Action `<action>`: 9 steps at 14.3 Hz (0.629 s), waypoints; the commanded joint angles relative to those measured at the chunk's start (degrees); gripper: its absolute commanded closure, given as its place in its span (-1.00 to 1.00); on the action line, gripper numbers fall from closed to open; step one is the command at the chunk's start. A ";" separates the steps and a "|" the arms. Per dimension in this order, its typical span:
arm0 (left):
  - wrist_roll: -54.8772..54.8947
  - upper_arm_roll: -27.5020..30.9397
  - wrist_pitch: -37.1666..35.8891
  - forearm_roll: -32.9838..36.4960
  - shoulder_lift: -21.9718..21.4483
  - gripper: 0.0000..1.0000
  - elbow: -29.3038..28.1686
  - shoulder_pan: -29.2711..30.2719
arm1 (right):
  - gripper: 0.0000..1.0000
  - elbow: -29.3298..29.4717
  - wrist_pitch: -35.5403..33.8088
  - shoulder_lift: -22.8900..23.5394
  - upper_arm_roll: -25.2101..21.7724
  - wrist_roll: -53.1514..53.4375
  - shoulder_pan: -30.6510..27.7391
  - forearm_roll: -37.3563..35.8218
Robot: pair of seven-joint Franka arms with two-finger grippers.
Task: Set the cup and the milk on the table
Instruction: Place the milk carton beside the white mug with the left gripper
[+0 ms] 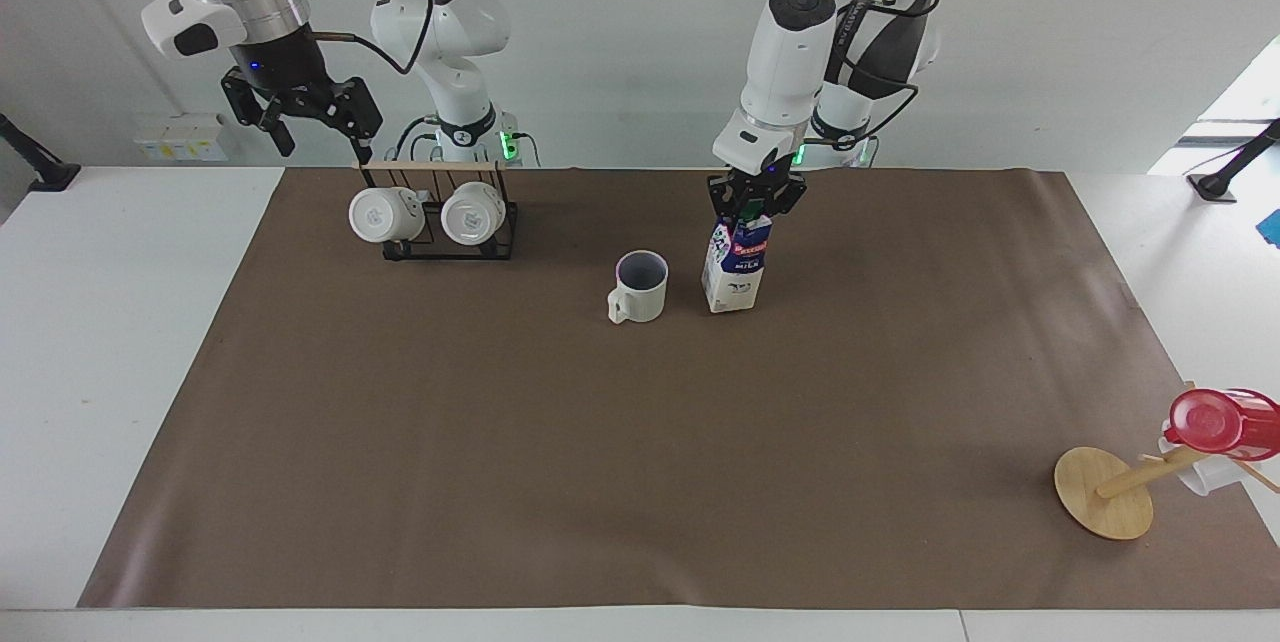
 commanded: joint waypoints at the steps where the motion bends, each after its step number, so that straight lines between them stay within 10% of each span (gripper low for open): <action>1: -2.56 1.02 1.02 2.08 1.93 0.12 1.21 -1.77 | -1.00 2.87 -1.99 1.65 -2.64 -1.60 2.48 -0.36; 4: -2.73 1.02 1.55 2.08 2.45 0.02 1.12 -1.77 | -1.00 2.70 -1.12 1.12 -3.90 -1.51 3.55 -0.36; 6: -2.65 1.02 1.20 2.08 2.72 -0.95 1.56 -1.77 | -1.00 2.44 -1.11 0.77 -4.16 -1.51 3.82 -0.36; 9: -2.56 1.02 -0.55 2.08 2.72 -1.00 3.04 -1.77 | -1.00 2.17 -1.38 0.24 -4.77 -1.42 5.13 -0.36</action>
